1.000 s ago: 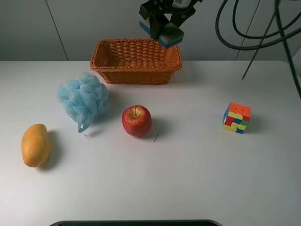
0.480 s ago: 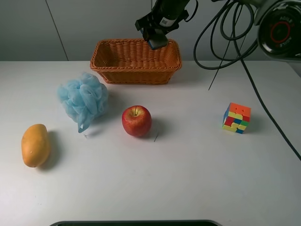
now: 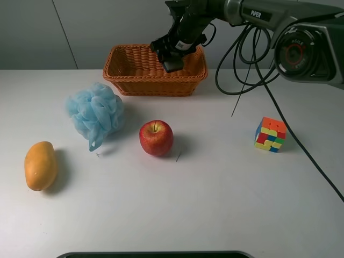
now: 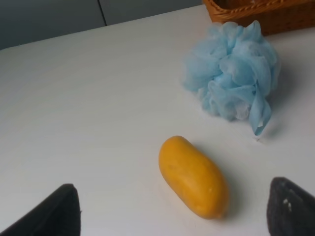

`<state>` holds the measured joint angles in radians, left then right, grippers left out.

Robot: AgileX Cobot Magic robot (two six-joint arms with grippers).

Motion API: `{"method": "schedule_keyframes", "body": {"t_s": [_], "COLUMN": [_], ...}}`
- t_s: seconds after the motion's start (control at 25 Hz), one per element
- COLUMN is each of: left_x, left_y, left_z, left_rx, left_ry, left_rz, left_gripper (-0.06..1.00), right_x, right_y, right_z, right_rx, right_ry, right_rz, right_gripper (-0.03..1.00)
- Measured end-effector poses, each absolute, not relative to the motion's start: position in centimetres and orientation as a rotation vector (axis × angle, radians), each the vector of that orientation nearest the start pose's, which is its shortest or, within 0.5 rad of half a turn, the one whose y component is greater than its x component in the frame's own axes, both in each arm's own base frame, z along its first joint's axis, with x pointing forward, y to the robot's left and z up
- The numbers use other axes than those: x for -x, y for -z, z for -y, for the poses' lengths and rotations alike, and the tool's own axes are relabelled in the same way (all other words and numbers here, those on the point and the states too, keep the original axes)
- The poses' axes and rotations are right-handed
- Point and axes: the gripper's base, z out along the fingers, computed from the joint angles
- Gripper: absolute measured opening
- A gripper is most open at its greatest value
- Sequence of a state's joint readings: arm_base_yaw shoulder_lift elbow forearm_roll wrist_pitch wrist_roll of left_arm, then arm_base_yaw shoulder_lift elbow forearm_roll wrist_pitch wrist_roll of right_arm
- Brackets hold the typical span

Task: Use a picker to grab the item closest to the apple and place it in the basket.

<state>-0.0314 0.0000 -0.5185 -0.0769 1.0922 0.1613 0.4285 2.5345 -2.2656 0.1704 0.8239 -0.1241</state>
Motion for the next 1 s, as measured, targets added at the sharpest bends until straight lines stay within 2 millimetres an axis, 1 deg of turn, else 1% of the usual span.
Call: {"method": "schedule_keyframes", "body": {"t_s": [0.12,0.2,0.24,0.28,0.52,0.6,0.68,0.76,0.88,0.92,1.0], "left_x": [0.9,0.9,0.9,0.9,0.9,0.9,0.9,0.9,0.9,0.9,0.9], "left_y": [-28.0,-28.0,-28.0,-28.0,-28.0,-28.0,-28.0,-28.0,-28.0,-28.0,-28.0], "left_z": [0.6,0.6,0.6,0.6,0.6,0.6,0.6,0.6,0.6,0.6,0.6], "left_rx": [-0.203,-0.203,-0.203,-0.203,-0.203,-0.203,-0.203,-0.203,-0.203,-0.203,-0.203], "left_ry": [0.012,0.012,0.012,0.012,0.012,0.012,0.012,0.012,0.012,0.012,0.012], "left_rz": [-2.045,-2.045,-2.045,-2.045,-2.045,-2.045,-2.045,-2.045,-2.045,-2.045,-2.045], "left_gripper": [0.73,0.73,0.73,0.73,0.73,0.73,0.73,0.73,0.73,0.73,0.73], "right_x": [-49.9,-49.8,-49.8,-49.8,-49.6,-49.4,-49.0,-48.4,-47.1,-46.5,-45.4], "right_y": [-15.3,-15.3,-15.2,-15.3,-15.2,-15.6,-17.1,-19.1,-22.9,-23.7,-26.1], "right_z": [-24.1,-24.1,-24.1,-24.2,-24.2,-24.1,-24.0,-23.7,-23.1,-22.9,-22.3], "right_rx": [0.603,0.599,0.596,0.592,0.599,0.606,0.615,0.634,0.683,0.708,0.741], "right_ry": [-0.325,-0.329,-0.335,-0.343,-0.352,-0.352,-0.355,-0.352,-0.344,-0.332,-0.308], "right_rz": [-2.519,-2.52,-2.521,-2.522,-2.547,-2.56,-2.562,-2.567,-2.572,-2.598,-2.611], "right_gripper": [0.44,0.61,0.66,0.68,0.7,0.7,0.7,0.7,0.7,0.7,0.7]}}
